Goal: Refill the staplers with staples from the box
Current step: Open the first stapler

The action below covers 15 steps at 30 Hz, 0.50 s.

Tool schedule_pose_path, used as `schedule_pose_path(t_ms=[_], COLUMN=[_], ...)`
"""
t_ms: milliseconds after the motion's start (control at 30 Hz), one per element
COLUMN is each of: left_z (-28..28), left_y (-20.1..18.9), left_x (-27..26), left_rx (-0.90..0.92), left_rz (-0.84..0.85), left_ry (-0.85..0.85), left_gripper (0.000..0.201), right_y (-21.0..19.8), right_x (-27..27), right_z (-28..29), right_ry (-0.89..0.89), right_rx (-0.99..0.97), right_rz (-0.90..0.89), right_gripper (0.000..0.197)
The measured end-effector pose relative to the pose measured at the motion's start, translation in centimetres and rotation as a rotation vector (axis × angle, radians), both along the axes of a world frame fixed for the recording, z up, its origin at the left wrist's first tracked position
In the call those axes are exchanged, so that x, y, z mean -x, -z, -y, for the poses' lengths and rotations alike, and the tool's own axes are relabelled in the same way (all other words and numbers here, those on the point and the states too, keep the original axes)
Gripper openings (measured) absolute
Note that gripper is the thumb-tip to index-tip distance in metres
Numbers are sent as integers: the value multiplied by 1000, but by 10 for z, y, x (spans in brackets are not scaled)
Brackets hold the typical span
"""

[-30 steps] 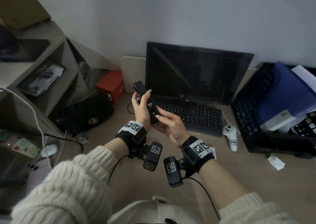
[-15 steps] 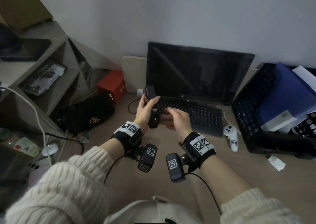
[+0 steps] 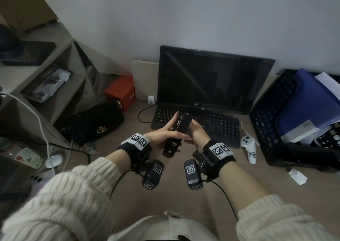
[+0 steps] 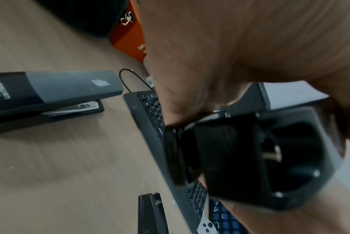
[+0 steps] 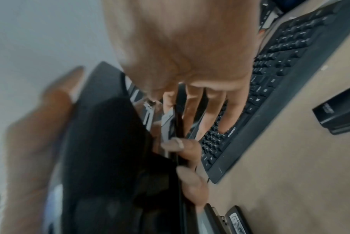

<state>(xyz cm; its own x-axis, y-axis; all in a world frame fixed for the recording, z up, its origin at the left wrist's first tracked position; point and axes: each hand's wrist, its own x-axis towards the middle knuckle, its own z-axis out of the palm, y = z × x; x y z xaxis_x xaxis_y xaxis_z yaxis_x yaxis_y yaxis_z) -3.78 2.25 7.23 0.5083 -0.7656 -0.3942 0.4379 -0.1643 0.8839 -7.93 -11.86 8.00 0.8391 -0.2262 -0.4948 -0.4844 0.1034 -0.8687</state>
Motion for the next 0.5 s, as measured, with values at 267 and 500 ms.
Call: schedule_pose_path(t_ms=[267, 500], left_z=[0, 10], left_y=[-9, -20], left_x=[-1, 2], left_rx=[19, -50], left_rz=[-86, -88], left_ry=[-14, -165], left_gripper=[107, 69], right_y=[1, 8], right_x=[4, -1], right_z=[2, 5], right_ry=[6, 172], right_rx=[-143, -156], right_rz=[108, 124], right_gripper=[41, 46])
